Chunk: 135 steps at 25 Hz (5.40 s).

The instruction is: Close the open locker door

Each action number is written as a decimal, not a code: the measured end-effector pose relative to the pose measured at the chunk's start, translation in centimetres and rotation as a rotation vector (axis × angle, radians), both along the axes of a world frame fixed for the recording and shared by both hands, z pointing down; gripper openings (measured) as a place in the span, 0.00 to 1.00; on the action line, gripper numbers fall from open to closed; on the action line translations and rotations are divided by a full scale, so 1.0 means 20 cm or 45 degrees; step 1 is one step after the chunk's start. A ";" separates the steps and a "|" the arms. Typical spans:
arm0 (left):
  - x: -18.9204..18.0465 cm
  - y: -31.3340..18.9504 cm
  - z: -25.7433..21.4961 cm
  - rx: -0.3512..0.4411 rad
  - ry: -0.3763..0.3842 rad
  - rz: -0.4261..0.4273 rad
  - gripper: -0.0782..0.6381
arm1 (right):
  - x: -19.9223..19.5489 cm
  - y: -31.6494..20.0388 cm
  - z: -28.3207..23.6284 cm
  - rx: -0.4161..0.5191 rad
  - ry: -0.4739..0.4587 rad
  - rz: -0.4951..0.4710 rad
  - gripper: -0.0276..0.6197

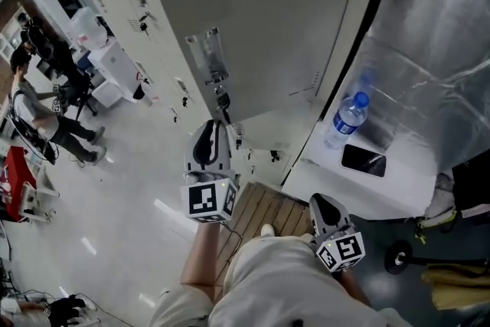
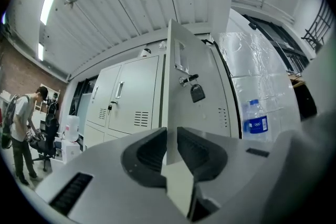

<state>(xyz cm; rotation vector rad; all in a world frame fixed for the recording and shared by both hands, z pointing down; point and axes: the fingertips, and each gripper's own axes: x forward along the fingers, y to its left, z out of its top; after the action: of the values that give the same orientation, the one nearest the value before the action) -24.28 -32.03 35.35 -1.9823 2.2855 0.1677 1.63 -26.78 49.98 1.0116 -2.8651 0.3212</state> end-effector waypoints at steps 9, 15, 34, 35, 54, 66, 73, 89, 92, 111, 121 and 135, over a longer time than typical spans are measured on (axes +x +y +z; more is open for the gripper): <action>-0.14 -0.19 0.01 0.001 0.005 0.067 0.20 | 0.01 -0.05 0.01 0.004 0.022 0.061 0.09; -0.20 -0.33 0.00 -0.001 0.000 0.074 0.20 | 0.00 -0.07 0.01 -0.007 0.042 0.068 0.09; -0.28 -0.68 -0.01 -0.037 0.026 0.089 0.20 | -0.01 -0.08 0.04 -0.023 0.084 0.089 0.09; -0.26 -0.70 -0.02 -0.045 0.020 0.097 0.20 | -0.01 -0.08 0.04 -0.023 0.086 0.088 0.09; -0.20 -0.92 -0.03 -0.090 0.044 0.136 0.20 | 0.06 -0.11 0.07 -0.051 0.104 0.153 0.09; -0.19 -0.93 -0.04 -0.128 0.026 0.181 0.20 | 0.01 -0.09 0.06 -0.051 0.104 0.125 0.09; -0.19 -0.76 -0.09 -0.071 0.021 0.164 0.17 | -0.05 -0.07 0.06 -0.051 0.093 0.078 0.09; 0.00 0.07 -0.01 -0.040 0.060 0.238 0.13 | -0.31 0.07 0.04 -0.010 0.025 -0.176 0.09; 0.05 0.25 0.10 -0.069 0.067 0.210 0.13 | -0.36 0.10 0.02 0.006 0.010 -0.230 0.09; 0.35 0.81 0.65 -0.228 0.277 0.110 0.13 | -0.64 0.27 -0.10 0.095 -0.056 -0.565 0.09; 0.41 0.81 0.68 -0.238 0.306 0.145 0.13 | -0.62 0.34 -0.12 0.128 -0.088 -0.618 0.09; 0.48 0.79 0.71 -0.253 0.315 0.201 0.13 | -0.52 0.33 -0.11 0.124 -0.060 -0.549 0.09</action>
<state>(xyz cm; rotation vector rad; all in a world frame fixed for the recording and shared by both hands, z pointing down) -14.76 -16.23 49.46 -2.3648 2.3709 0.2184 -8.83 -20.13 47.75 0.3766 -3.0603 0.1720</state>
